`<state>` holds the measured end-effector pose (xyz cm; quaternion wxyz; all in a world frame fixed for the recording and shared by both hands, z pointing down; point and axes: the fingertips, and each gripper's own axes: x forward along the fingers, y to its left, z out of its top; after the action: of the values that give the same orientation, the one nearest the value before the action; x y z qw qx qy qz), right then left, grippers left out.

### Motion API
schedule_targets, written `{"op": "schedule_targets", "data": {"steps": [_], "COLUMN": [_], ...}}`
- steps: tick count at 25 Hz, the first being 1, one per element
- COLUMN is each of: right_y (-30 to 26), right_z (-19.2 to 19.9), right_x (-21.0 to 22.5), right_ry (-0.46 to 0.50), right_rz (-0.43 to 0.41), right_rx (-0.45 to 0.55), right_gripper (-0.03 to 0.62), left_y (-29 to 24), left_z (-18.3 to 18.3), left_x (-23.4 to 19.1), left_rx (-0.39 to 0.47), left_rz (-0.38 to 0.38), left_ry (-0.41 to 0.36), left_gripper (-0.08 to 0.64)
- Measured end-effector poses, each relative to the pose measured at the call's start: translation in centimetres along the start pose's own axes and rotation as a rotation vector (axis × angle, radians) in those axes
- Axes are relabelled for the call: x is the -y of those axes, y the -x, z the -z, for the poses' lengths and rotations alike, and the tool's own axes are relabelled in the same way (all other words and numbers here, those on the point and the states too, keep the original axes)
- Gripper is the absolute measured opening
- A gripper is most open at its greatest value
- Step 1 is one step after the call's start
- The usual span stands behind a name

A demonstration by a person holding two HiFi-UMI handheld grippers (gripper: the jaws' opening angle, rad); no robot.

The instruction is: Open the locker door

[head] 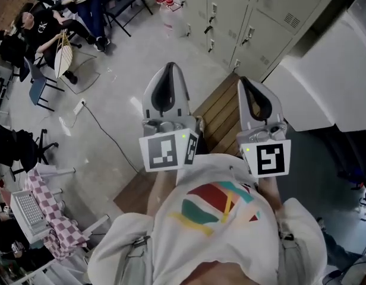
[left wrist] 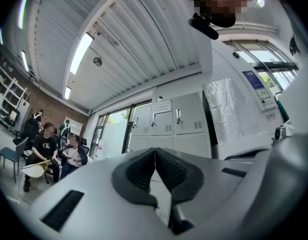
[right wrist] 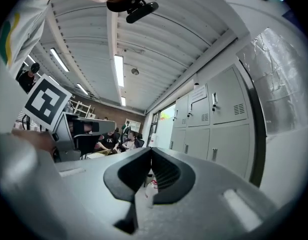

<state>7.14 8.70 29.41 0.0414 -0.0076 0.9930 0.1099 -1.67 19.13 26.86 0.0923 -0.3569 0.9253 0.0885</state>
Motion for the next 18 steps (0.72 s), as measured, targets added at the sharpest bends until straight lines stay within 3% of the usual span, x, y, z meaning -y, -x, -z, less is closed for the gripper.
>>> {"op": "schedule_targets", "data": {"steps": [4, 8, 18], "right_y": [-7.6, -14.8, -25.3], "right_z": [2.0, 1.7, 5.4], "right_x": [0.9, 1.4, 5.7], "right_ry": [0.04, -0.025, -0.091], "right_rz": [0.001, -0.039, -0.003], "right_rx": [0.015, 0.027, -0.042], "right_gripper": [0.005, 0.005, 0.005], "left_y": [-6.6, -11.8, -22.5], "left_z": [1.7, 1.7, 5.8], "left_x": [-4.1, -7.8, -10.6], "left_rx": [0.043, 0.032, -0.043], "left_rz": [0.001, -0.012, 0.037], "left_ry": [-0.032, -0.01, 0.01], "left_gripper": [0.015, 0.015, 0.015]}}
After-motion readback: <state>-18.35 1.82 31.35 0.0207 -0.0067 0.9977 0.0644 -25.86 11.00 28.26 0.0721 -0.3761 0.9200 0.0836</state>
